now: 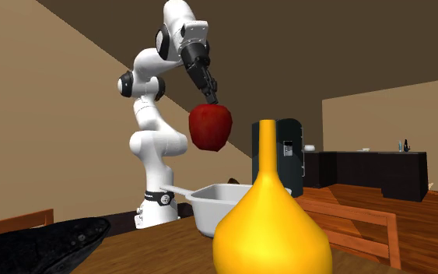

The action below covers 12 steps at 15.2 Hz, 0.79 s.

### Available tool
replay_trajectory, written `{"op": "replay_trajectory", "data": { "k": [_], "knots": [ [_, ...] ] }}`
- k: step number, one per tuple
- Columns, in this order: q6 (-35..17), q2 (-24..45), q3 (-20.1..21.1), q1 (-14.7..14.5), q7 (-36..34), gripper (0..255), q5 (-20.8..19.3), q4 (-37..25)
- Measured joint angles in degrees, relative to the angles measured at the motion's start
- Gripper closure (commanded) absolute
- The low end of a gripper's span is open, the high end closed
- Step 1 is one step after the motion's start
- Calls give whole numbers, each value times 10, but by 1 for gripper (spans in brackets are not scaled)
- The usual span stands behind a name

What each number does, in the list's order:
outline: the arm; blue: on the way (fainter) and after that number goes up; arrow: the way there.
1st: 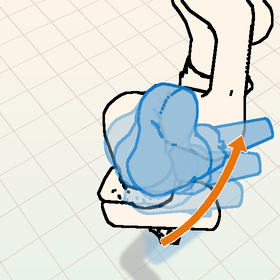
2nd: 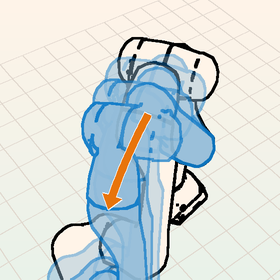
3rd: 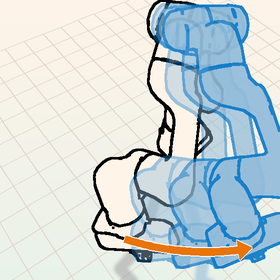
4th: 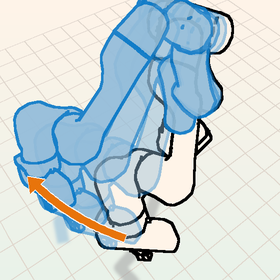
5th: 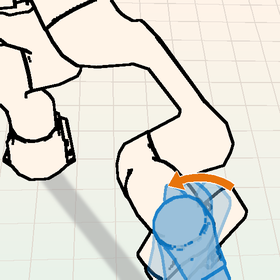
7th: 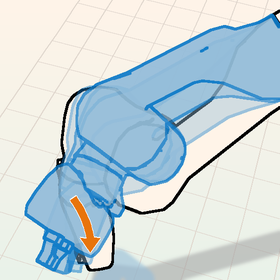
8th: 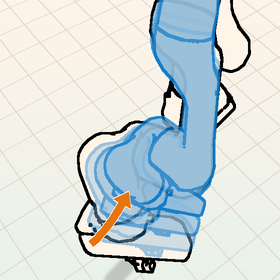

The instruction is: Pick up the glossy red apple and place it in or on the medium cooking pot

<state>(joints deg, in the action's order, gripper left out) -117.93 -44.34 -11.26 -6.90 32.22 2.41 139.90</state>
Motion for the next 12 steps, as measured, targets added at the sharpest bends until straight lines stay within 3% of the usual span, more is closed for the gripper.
{"op": "replay_trajectory", "data": {
  "k": [9,12],
  "knots": [
    [95,-160,95,-7,-93,255,27,58],
    [92,-180,105,-10,-102,255,33,80]
  ]
}}
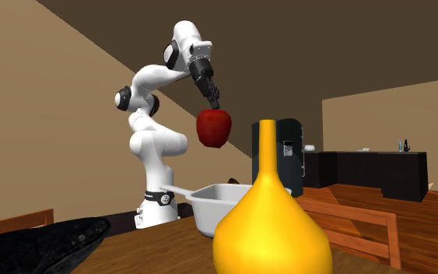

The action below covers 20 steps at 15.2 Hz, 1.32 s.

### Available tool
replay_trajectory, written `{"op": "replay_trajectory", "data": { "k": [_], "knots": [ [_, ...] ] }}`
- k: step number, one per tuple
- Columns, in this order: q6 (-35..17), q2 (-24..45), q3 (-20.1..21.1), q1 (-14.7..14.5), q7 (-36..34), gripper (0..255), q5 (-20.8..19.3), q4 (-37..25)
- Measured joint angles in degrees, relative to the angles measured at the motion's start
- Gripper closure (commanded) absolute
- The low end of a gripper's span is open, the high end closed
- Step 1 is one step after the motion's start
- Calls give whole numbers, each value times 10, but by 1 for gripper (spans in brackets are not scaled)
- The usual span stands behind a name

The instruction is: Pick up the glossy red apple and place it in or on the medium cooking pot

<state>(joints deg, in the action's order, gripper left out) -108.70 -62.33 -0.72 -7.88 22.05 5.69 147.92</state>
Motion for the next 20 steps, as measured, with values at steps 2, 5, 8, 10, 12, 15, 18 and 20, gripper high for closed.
{"op": "replay_trajectory", "data": {
  "k": [2,5,8,10,12,15,18,20],
  "knots": [
    [-12,-6,3,-1,-1,255,2,18],
    [-30,-17,3,-1,0,255,3,48],
    [-47,-24,3,-1,2,255,3,72],
    [-59,-29,3,-1,4,255,4,89],
    [-74,-31,4,-1,5,255,5,106],
    [-92,-38,5,-2,6,255,6,130],
    [-113,-42,4,-2,9,255,7,156],
    [-128,-43,4,-2,11,255,8,171]
  ]
}}
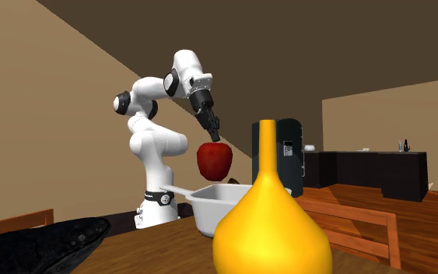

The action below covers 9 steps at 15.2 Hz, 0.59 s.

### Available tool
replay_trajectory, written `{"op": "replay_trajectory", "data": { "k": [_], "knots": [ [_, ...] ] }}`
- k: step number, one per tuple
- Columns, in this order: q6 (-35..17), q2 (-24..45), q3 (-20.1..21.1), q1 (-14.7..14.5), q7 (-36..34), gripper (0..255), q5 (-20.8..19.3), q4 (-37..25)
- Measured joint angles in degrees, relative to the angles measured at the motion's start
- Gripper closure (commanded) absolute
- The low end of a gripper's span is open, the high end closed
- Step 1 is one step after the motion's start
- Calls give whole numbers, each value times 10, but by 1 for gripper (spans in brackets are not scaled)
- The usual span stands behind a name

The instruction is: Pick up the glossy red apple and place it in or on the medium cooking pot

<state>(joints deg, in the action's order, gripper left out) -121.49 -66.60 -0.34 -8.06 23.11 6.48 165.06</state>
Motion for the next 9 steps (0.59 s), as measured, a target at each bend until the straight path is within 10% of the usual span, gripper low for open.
{"op": "replay_trajectory", "data": {
  "k": [9],
  "knots": [
    [-39,-4,1,-1,4,255,3,43]
  ]
}}
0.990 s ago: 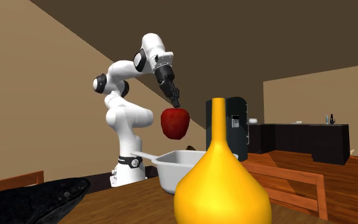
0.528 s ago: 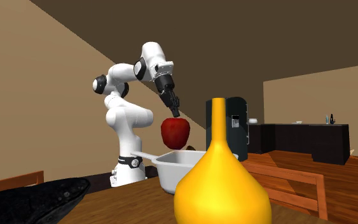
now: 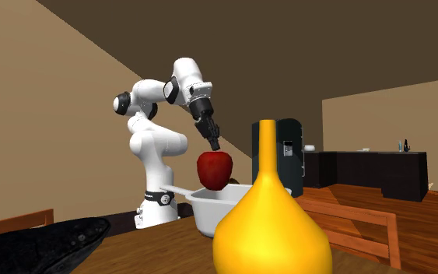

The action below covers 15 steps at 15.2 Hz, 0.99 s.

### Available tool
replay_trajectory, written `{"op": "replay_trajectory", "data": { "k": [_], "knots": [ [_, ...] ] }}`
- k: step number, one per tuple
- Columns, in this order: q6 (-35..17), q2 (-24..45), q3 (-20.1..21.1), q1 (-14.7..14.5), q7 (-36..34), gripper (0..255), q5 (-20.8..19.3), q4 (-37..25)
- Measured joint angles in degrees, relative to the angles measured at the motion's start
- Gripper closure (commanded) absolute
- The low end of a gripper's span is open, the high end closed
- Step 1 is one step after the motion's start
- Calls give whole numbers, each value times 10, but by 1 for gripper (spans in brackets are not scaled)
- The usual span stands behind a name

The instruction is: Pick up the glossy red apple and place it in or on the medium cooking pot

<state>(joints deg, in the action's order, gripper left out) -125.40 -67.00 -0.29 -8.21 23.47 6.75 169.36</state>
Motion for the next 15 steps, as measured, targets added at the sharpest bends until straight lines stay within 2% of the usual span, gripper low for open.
{"op": "replay_trajectory", "data": {
  "k": [2,3,9,13,15],
  "knots": [
    [0,0,0,0,0,255,0,0],
    [0,0,0,0,0,0,0,0],
    [0,0,0,0,0,0,0,0],
    [75,-36,-6,6,-1,0,-7,-40],
    [91,-42,-7,8,-2,0,-9,-49]
  ]
}}
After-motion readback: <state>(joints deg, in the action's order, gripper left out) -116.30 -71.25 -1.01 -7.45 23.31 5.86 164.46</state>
